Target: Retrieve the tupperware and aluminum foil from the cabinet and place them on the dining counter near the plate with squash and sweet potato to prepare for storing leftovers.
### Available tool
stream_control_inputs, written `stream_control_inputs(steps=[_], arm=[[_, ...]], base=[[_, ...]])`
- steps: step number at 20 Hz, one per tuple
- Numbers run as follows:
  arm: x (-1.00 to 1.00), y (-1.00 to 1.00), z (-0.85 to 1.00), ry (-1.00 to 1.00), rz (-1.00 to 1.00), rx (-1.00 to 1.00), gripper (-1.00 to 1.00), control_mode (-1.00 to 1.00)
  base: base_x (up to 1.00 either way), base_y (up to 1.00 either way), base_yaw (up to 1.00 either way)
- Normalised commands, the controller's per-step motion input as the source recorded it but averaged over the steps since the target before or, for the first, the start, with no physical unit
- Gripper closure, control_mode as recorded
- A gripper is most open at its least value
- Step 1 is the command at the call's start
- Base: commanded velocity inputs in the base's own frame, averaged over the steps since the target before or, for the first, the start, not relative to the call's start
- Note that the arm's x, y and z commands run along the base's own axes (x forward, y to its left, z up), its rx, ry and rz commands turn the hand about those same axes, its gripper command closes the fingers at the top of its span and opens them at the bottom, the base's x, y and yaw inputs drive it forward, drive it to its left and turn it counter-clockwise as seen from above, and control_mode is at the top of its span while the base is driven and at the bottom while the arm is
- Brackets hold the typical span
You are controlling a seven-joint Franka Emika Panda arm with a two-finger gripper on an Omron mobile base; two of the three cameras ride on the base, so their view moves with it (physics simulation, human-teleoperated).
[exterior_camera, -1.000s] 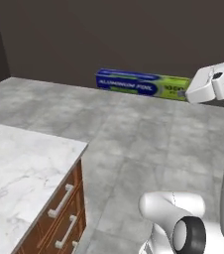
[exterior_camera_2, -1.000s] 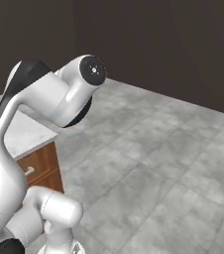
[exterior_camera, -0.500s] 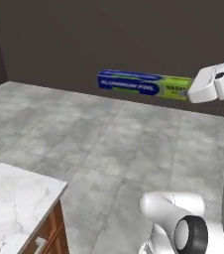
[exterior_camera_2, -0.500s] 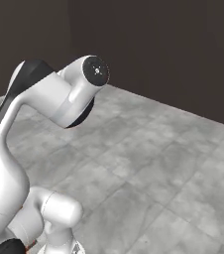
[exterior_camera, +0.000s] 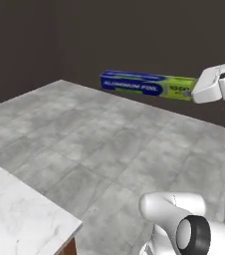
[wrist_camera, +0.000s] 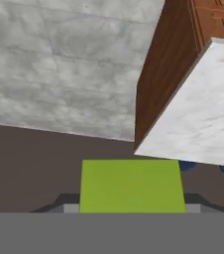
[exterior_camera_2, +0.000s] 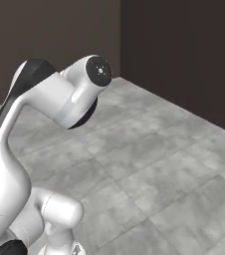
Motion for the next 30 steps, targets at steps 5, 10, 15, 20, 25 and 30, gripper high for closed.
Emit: stream_control_inputs(steps=[5,10,15,20,25,30], arm=[[0.0,0.0,0.0,0.0,0.0,0.0,1.0,1.0],[0.0,0.0,0.0,0.0,0.0,0.0,1.0,1.0],[0.0,0.0,0.0,0.0,0.0,0.0,1.0,1.0],[0.0,0.0,0.0,0.0,0.0,0.0,1.0,1.0],[0.0,0.0,0.0,0.0,0.0,0.0,1.0,1.0],[0.0,0.0,0.0,0.0,0.0,0.0,1.0,1.0]], base=[[1.0,-0.26,0.46],[1.0,-0.58,0.41],[1.0,-0.56,0.42],[1.0,-0.34,0.5],[1.0,-0.28,0.53],[1.0,-0.27,0.53]])
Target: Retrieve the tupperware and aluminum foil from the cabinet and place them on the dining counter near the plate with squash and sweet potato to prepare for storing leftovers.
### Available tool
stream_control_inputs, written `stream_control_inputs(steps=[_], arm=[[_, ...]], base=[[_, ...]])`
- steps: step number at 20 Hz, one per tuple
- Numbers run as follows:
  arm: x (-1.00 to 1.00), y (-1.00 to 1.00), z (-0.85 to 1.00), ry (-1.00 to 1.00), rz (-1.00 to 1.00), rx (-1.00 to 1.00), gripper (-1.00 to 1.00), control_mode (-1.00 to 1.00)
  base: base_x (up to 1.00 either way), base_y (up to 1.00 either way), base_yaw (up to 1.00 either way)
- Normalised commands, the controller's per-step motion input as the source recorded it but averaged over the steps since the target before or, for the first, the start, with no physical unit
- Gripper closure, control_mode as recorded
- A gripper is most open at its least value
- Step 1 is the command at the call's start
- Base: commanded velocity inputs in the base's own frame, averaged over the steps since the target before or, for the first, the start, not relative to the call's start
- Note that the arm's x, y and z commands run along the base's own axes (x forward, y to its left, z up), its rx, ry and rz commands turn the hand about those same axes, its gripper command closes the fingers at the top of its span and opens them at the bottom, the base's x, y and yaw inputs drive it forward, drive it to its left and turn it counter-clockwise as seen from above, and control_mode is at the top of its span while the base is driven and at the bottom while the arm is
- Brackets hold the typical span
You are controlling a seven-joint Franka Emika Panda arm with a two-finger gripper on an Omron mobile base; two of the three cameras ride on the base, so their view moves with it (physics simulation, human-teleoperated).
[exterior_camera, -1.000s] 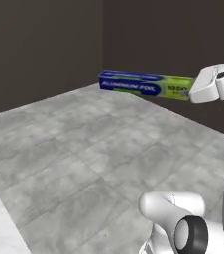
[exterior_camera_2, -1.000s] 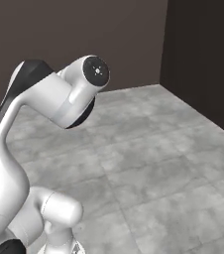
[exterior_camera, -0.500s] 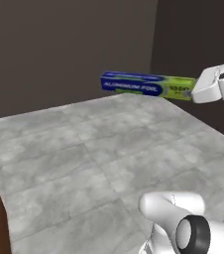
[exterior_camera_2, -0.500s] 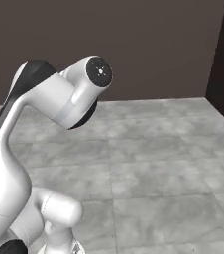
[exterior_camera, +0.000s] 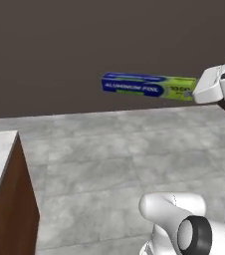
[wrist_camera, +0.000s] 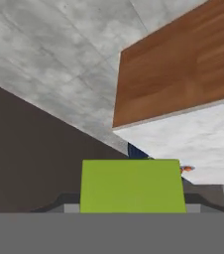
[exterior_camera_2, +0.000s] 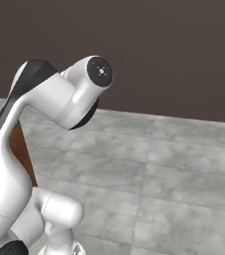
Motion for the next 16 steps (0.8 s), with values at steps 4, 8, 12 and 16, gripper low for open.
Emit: stream_control_inputs(steps=[4,8,12,16], arm=[[0.0,0.0,0.0,0.0,0.0,0.0,1.0,1.0],[0.0,0.0,0.0,0.0,0.0,0.0,1.0,1.0],[0.0,0.0,0.0,0.0,0.0,0.0,1.0,1.0],[0.0,0.0,0.0,0.0,0.0,0.0,1.0,1.0]], base=[[1.0,-0.38,0.52],[1.0,-0.49,0.5],[1.0,-0.52,0.49],[1.0,-0.55,0.52]])
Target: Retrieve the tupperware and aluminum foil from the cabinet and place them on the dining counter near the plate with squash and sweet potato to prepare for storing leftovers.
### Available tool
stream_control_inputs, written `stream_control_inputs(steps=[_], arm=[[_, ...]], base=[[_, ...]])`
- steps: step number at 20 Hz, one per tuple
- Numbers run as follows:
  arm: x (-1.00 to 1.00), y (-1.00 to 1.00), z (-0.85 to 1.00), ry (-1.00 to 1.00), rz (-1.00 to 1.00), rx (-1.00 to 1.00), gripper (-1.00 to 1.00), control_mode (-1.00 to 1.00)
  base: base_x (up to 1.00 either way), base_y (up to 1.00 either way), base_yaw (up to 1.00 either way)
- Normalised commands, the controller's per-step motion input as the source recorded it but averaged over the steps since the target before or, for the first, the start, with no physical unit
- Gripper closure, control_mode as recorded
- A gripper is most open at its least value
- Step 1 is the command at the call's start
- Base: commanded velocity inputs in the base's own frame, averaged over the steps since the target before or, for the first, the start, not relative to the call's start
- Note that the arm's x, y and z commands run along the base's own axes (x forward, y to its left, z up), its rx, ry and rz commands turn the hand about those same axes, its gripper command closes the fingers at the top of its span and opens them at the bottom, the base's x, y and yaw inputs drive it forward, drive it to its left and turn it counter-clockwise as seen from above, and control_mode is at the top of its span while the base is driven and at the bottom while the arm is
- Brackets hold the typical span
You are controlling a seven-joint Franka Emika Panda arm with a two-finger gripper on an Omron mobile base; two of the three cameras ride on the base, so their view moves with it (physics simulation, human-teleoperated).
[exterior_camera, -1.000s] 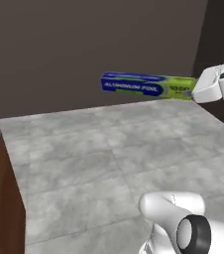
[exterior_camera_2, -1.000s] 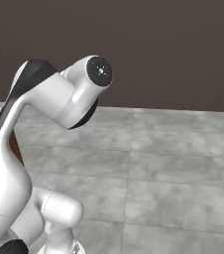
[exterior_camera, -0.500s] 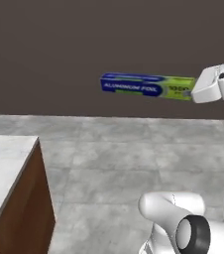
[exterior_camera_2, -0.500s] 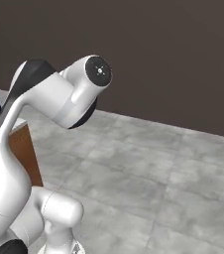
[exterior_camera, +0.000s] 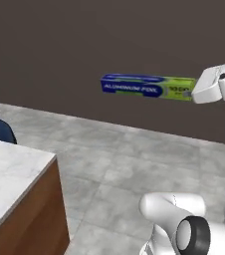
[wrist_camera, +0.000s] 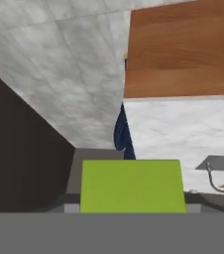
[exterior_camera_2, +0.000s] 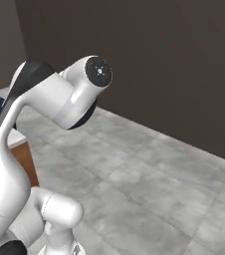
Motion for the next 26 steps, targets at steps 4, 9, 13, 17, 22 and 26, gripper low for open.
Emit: stream_control_inputs(steps=[4,9,13,17,22,26], arm=[[0.0,0.0,0.0,0.0,0.0,0.0,1.0,1.0],[0.0,0.0,0.0,0.0,0.0,0.0,1.0,1.0],[0.0,0.0,0.0,0.0,0.0,0.0,1.0,1.0],[0.0,0.0,0.0,0.0,0.0,0.0,1.0,1.0],[0.0,0.0,0.0,0.0,0.0,0.0,1.0,1.0],[0.0,0.0,0.0,0.0,0.0,0.0,1.0,1.0]], base=[[1.0,-0.51,0.55],[1.0,-0.49,0.57],[1.0,-0.48,0.61],[1.0,-0.43,0.64],[1.0,-0.42,0.65],[1.0,-0.46,0.64]])
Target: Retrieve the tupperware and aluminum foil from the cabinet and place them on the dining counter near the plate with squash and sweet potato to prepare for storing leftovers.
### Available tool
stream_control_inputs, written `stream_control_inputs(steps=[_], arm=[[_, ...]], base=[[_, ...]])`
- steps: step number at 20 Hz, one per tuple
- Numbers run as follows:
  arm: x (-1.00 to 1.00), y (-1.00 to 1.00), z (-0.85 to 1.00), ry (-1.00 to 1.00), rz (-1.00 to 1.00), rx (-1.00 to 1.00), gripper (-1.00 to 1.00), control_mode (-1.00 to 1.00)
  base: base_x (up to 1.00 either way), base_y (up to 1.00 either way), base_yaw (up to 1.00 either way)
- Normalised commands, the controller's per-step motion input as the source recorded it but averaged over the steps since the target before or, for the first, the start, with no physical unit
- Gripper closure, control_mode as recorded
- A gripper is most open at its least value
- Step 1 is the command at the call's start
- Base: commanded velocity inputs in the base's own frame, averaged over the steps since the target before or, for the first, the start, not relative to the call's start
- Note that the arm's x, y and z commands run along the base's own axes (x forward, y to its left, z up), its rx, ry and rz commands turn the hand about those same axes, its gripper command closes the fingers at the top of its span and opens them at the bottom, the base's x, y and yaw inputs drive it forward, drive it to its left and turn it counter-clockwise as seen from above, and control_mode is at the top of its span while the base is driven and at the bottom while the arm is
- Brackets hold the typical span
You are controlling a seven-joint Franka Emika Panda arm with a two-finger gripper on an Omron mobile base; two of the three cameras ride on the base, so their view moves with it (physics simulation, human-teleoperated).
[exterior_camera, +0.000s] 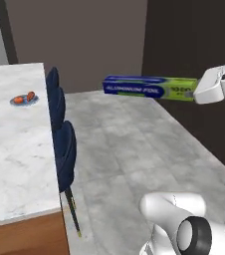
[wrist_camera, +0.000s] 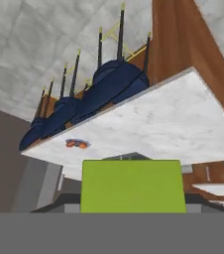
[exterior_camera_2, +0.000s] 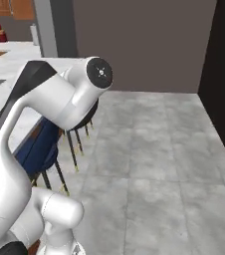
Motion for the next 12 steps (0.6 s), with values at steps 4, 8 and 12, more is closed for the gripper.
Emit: stream_control_inputs(steps=[4,8,12], arm=[[0.0,0.0,0.0,0.0,0.0,0.0,1.0,1.0],[0.0,0.0,0.0,0.0,0.0,0.0,1.0,1.0],[0.0,0.0,0.0,0.0,0.0,0.0,1.0,1.0]], base=[[1.0,-0.51,0.64],[0.93,-0.74,0.58],[0.91,-0.79,0.56]])
